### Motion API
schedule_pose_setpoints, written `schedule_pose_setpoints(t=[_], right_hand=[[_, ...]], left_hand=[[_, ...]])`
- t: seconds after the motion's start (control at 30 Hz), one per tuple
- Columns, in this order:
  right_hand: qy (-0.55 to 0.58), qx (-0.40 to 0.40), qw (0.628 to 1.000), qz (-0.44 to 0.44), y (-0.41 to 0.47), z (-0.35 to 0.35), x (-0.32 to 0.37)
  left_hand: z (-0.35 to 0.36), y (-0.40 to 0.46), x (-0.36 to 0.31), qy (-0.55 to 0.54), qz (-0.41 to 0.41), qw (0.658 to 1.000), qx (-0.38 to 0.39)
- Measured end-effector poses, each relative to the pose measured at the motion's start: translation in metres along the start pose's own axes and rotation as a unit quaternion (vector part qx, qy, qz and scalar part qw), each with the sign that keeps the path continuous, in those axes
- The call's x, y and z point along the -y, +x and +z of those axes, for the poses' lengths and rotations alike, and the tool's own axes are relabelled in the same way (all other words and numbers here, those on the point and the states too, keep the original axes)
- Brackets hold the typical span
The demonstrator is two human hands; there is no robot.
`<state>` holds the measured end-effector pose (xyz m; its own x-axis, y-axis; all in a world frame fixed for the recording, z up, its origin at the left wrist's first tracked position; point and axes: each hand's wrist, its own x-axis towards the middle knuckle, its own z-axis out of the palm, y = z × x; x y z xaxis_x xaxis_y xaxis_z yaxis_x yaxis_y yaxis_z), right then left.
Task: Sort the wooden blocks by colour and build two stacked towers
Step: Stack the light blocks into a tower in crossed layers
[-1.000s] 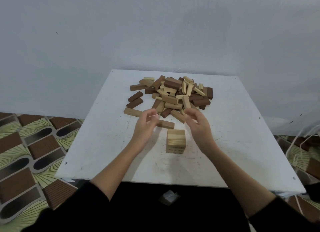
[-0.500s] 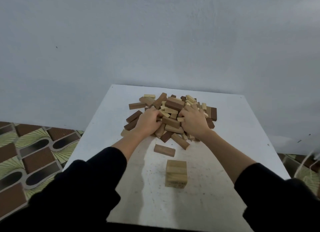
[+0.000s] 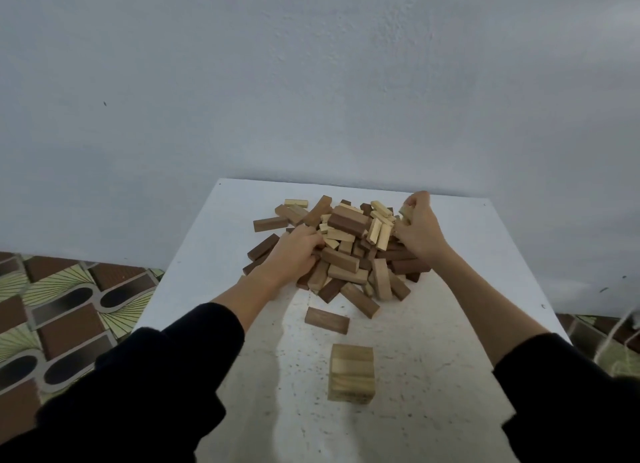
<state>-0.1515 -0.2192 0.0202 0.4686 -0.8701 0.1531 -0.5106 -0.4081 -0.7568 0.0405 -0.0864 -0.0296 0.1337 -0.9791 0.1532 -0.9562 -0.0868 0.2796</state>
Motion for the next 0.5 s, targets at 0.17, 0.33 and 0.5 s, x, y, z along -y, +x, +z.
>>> schedule_pose_setpoints(t=[0.17,0.33,0.5], right_hand=[[-0.136,0.052,0.988,0.043,0.013,0.0,-0.027],[-0.215,0.096,0.971,0.036,0.016,0.006,-0.036],[-0.175,0.052,0.983,0.03,0.009,0.003,-0.035]], left_hand=[[0.002,0.005,0.001,0.025,0.015,0.999,0.027],[0.002,0.006,0.004,0.013,0.014,0.998,0.059],[0.006,-0.004,0.018,-0.011,-0.028,0.997,0.074]])
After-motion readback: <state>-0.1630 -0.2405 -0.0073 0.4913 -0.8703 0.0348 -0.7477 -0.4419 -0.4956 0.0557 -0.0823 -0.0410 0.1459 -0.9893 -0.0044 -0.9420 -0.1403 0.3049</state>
